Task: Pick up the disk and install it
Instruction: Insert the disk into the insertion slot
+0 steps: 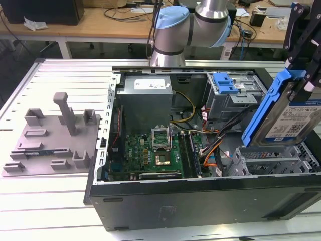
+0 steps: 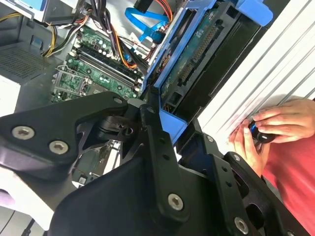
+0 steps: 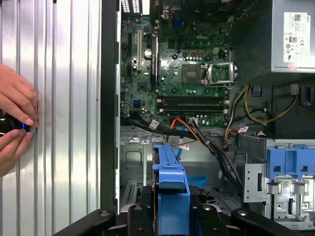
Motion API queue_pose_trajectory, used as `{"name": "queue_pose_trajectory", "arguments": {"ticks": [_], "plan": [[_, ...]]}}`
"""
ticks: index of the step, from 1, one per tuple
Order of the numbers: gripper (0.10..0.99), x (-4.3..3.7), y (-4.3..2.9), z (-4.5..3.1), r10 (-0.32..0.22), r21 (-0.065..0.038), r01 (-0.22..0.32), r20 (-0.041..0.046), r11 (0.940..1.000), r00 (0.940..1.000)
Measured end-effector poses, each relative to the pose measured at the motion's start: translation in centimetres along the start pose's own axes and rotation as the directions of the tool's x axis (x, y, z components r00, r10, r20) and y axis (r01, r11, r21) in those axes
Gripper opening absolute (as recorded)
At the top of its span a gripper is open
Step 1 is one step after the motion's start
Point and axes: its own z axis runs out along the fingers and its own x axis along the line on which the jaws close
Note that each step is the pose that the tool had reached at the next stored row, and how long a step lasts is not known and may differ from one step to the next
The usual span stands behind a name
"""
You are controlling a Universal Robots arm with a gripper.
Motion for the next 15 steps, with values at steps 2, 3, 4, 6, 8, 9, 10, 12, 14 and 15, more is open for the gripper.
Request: {"name": "queue_pose_trajectory", "arguments": {"ticks": [2, 3, 4, 6, 8, 9, 10, 12, 14, 15], "plan": [[0.369, 0.05, -0.03, 0.10, 0.000, 0.000, 0.000, -0.0001, 1.0000, 1.0000], [0.369, 0.10, -0.05, 0.16, 0.000, 0.000, 0.000, 0.0003, 1.0000, 1.0000], [0.369, 0.16, -0.08, 0.19, 0.000, 0.000, 0.000, 0.0001, 1.0000, 1.0000], [0.369, 0.24, -0.11, 0.25, 0.000, 0.000, 0.000, 0.0000, 1.0000, 1.0000], [0.369, 0.28, -0.15, 0.33, 0.000, 0.000, 0.000, -0.0002, 1.0000, 1.0000], [0.369, 0.30, -0.19, 0.40, 0.000, 0.000, 0.000, 0.0000, 1.0000, 1.0000], [0.369, 0.31, -0.20, 0.44, 0.000, 0.000, 0.000, 0.0000, 1.0000, 1.0000], [0.369, 0.35, -0.25, 0.57, 0.000, 0.000, 0.000, 0.0000, 1.0000, 1.0000], [0.369, 0.36, -0.27, 0.67, 0.000, 0.000, 0.000, 0.0000, 1.0000, 1.0000], [0.369, 0.37, -0.27, 0.71, 0.000, 0.000, 0.000, 0.0000, 1.0000, 1.0000]]}}
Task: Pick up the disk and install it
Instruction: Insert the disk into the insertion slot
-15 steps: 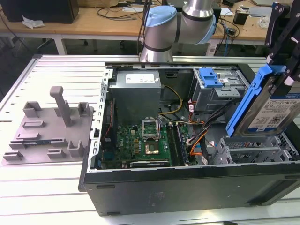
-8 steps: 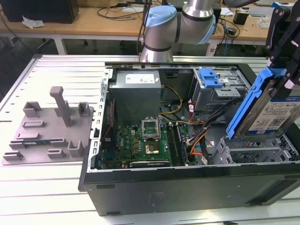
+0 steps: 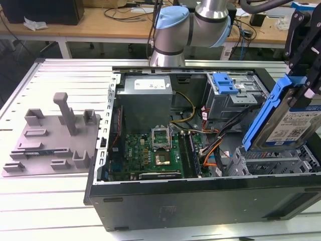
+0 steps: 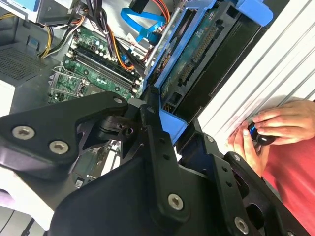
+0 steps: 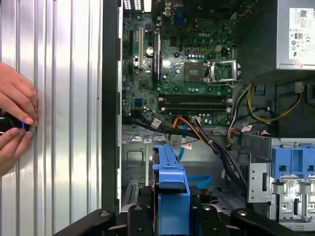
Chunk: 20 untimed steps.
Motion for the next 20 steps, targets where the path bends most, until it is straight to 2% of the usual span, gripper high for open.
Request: {"name": "queue_pose_trajectory", "arguments": {"ticks": [20], "plan": [[0.369, 0.14, -0.01, 0.86, 0.000, 0.000, 0.000, 0.0000, 1.0000, 1.0000]]}}
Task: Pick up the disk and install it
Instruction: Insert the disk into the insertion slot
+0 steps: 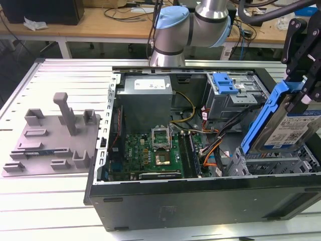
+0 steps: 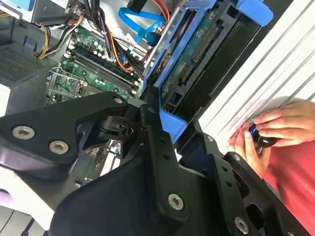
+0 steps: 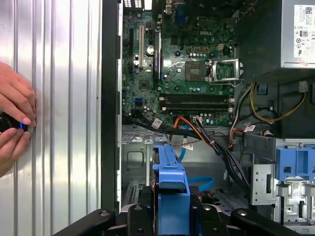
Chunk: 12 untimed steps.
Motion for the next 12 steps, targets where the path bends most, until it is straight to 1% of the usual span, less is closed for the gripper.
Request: {"name": "queue_pose_trajectory", "arguments": {"ticks": [12], "plan": [[0.369, 0.18, -0.10, 0.51, 0.000, 0.000, 0.000, 0.0000, 1.0000, 1.0000]]}}
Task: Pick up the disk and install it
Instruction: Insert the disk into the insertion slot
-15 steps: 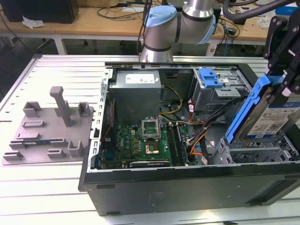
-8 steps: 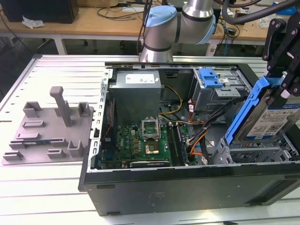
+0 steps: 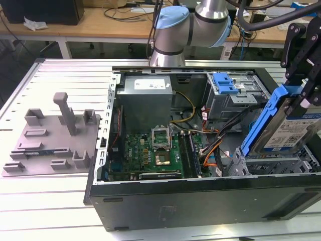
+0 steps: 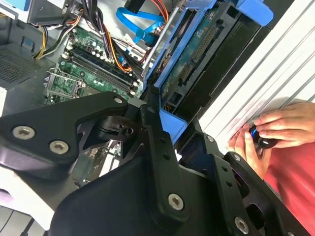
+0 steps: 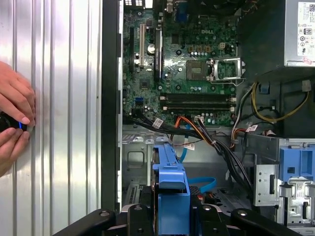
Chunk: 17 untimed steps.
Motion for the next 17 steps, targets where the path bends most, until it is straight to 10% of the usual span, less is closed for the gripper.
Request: {"name": "queue_pose_trajectory", "arguments": {"ticks": [17], "plan": [[0.369, 0.26, -0.07, 1.57, 0.000, 0.000, 0.000, 0.0001, 1.0000, 1.0000]]}}
